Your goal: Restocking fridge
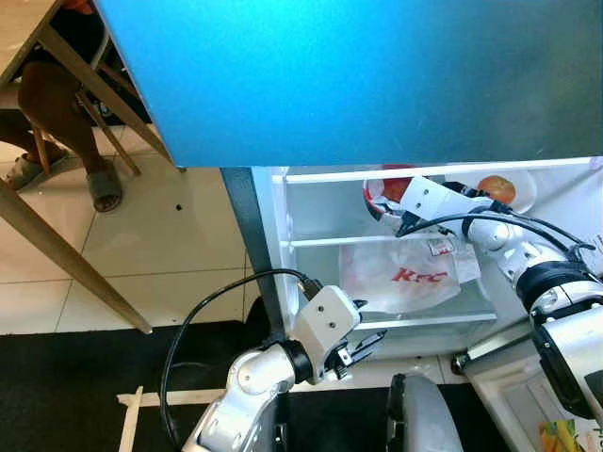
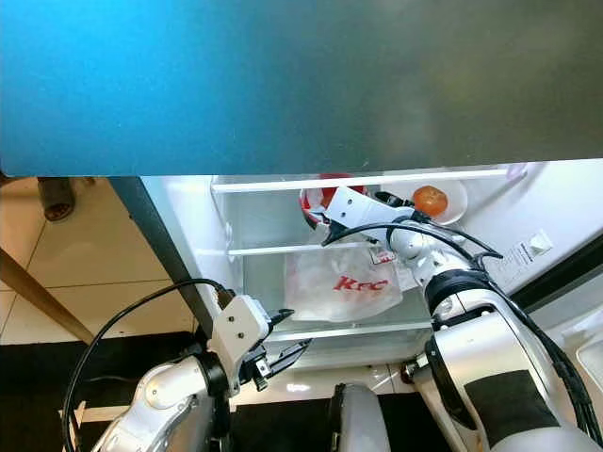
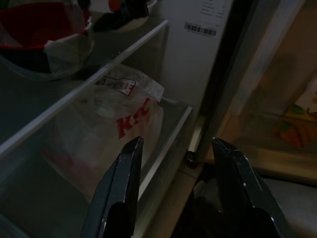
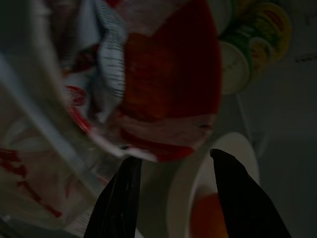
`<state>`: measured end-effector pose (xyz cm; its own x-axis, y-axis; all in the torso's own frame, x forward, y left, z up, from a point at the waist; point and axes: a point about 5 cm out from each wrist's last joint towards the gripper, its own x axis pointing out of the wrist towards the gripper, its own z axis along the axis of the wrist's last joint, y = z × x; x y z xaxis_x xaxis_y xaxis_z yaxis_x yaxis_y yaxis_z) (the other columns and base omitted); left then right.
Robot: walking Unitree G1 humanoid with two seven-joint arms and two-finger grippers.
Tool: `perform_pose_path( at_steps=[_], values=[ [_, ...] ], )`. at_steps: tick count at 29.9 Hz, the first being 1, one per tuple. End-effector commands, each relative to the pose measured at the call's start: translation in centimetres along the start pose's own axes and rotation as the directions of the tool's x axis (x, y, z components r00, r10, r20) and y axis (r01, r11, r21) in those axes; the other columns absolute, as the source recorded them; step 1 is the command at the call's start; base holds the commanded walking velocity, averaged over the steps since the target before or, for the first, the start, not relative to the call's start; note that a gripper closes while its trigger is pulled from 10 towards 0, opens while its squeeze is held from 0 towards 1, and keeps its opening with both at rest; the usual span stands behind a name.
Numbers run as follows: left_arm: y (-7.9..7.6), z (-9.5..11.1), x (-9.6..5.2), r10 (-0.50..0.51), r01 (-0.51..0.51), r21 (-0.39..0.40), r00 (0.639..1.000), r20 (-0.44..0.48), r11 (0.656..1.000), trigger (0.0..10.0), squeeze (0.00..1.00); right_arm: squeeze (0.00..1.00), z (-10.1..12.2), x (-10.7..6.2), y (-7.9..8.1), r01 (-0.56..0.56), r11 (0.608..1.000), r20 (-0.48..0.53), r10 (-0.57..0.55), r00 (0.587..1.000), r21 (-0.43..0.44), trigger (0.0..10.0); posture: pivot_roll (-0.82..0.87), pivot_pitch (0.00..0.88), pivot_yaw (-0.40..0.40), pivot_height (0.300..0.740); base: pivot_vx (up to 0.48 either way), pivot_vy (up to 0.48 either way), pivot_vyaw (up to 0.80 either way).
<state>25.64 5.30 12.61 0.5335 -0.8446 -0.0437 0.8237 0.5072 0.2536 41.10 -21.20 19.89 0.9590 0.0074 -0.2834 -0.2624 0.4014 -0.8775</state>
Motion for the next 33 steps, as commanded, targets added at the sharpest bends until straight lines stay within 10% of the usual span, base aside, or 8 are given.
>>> perform_pose_path(
  at_steps=[1, 16, 24, 33],
  values=[
    [-0.3, -0.7, 0.1, -0.013, 0.012, -0.015, 1.000, -0.018, 1.000, 10.0, 0.00, 0.00, -0.9, -0.1, 1.1, -0.049, 0.999, -0.008, 0.049, 0.999, 0.003, 10.0, 0.08, 0.290, 0.005, 0.617, 0.000, 0.000, 0.00],
    [0.5, -2.1, -1.6, 0.034, -0.036, -0.055, 0.999, -0.031, 0.998, 10.0, 0.00, 0.00, -4.9, -1.3, 0.5, -0.086, 0.969, 0.008, 0.087, 0.996, 0.231, 10.0, 0.01, 0.135, 0.005, 0.617, 0.000, 0.000, 0.00],
    [0.6, -3.4, -4.0, 0.202, -0.207, -0.113, 0.978, -0.055, 0.972, 10.0, 0.00, 0.00, -5.5, -1.6, 3.6, -0.226, 0.924, 0.074, 0.214, 0.974, 0.308, 10.0, -0.01, 0.101, -0.006, 0.617, 0.000, 0.000, 0.00],
    [-0.3, -7.1, -8.9, 0.480, -0.516, -0.149, 0.849, -0.223, 0.844, 10.0, 0.00, 0.00, -5.3, -3.3, 12.2, -0.605, 0.684, 0.249, 0.554, 0.794, 0.407, 10.0, 0.00, 0.096, -0.034, 0.617, 0.000, 0.000, 0.00]
  ],
)
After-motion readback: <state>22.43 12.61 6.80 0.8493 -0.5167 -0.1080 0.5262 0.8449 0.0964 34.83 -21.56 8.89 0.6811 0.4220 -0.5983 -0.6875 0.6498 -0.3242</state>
